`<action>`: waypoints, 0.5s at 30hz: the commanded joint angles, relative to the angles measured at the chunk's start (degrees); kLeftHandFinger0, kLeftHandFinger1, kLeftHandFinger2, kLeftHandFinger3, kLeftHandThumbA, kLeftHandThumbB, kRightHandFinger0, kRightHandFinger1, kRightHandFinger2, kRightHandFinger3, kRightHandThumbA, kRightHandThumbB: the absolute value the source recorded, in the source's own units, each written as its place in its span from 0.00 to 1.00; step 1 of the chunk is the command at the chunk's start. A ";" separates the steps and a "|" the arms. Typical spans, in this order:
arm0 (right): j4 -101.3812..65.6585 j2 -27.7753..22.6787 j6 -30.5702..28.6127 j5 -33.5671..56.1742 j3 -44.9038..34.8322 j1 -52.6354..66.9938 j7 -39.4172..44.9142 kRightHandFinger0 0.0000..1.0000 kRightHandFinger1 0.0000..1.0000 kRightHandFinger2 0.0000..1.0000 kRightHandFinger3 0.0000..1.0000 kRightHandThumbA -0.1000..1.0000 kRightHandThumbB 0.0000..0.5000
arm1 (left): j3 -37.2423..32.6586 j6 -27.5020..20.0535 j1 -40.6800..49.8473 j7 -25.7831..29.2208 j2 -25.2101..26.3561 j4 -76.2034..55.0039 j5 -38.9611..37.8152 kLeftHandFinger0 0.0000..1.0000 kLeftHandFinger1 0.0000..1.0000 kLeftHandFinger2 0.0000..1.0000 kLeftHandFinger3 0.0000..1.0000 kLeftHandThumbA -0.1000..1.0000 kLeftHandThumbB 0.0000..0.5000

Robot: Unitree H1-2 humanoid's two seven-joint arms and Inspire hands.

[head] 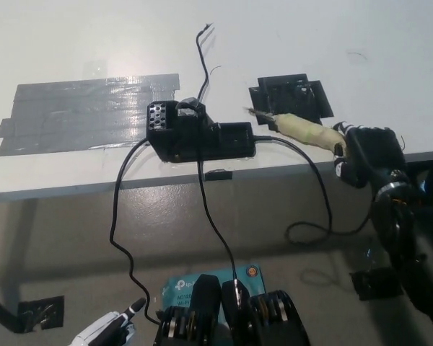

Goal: The robot uses its right hand to grab and lift the soldering gun kept on the middle of the table and puts it in its base

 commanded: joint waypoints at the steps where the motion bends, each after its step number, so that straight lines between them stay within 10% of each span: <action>1: 0.69 -1.96 -4.35 5.79 -1.07 2.04 -1.26 0.00 0.38 0.61 0.19 0.00 0.00 | 0.44 -0.84 0.31 0.10 1.18 -0.96 0.40 0.00 0.01 0.01 0.01 1.00 1.00; 5: 0.07 -2.86 -3.23 6.13 -1.16 1.75 -1.39 0.01 0.44 0.71 0.46 0.00 0.03 | 0.56 -0.27 0.32 0.03 1.01 -0.91 0.24 0.00 0.00 0.00 0.00 1.00 1.00; 8: -1.04 -2.93 -0.66 6.58 -1.43 0.96 0.22 0.00 0.34 0.60 0.51 0.00 0.14 | 0.59 -0.24 0.23 0.16 0.94 -0.90 0.32 0.00 0.00 0.00 0.00 1.00 1.00; 11: -0.76 -3.03 -0.57 6.73 -1.11 0.38 -0.16 0.00 0.14 0.32 0.35 0.00 0.14 | 0.46 -0.09 0.22 0.08 1.02 -1.05 0.48 0.00 0.00 0.00 0.00 1.00 1.00; 15: 0.31 -1.56 -2.18 7.47 -1.17 -0.32 -4.14 0.00 0.08 0.31 0.05 0.00 0.00 | 0.03 -0.11 0.18 0.23 0.83 -1.34 1.03 0.00 0.00 0.00 0.00 1.00 1.00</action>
